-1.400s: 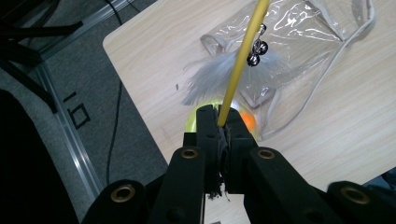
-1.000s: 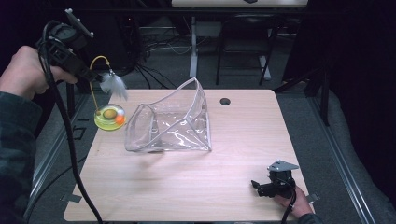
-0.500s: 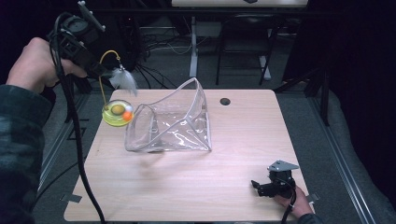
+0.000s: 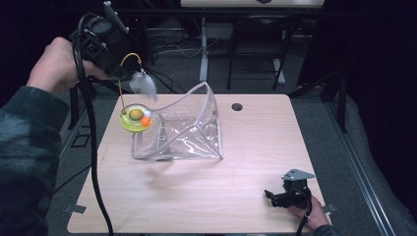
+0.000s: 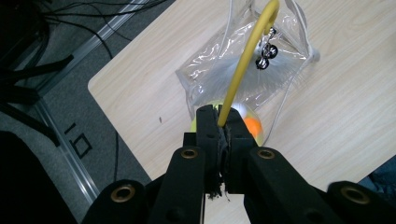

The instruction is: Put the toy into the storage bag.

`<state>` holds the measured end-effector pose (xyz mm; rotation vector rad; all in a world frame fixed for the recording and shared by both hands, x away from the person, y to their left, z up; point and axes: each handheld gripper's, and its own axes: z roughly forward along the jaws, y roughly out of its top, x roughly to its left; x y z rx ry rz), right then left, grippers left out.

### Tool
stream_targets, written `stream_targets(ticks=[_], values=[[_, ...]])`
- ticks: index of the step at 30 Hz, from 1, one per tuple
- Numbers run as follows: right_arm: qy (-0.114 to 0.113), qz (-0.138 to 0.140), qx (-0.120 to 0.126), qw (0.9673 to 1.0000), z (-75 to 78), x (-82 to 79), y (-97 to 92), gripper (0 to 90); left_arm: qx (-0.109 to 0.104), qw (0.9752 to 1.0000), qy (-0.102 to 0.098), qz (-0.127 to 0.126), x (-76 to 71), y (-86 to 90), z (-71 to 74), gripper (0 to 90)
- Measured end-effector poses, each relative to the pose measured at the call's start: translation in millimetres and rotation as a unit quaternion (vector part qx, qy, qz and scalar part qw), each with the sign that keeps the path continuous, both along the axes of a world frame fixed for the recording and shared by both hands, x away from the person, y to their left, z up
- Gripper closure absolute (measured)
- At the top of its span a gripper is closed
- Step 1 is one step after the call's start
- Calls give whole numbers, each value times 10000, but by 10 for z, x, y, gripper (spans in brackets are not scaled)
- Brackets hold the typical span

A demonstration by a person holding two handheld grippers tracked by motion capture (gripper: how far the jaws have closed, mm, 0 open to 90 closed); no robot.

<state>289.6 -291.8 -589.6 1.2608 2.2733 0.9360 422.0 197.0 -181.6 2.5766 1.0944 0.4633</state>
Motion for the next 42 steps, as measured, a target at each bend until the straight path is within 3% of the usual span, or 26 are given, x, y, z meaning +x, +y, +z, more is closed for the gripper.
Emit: stream_targets(ticks=[28, 42], values=[[-12, 2, 19, 10000, -3, 2, 0, 0, 7, 9989, 414, -219, 324, -383, -471, 879], [-7, 1, 16, 10000, -2, 1, 0, 0, -19, 9976, 658, -229, 463, -492, -791, 879]])
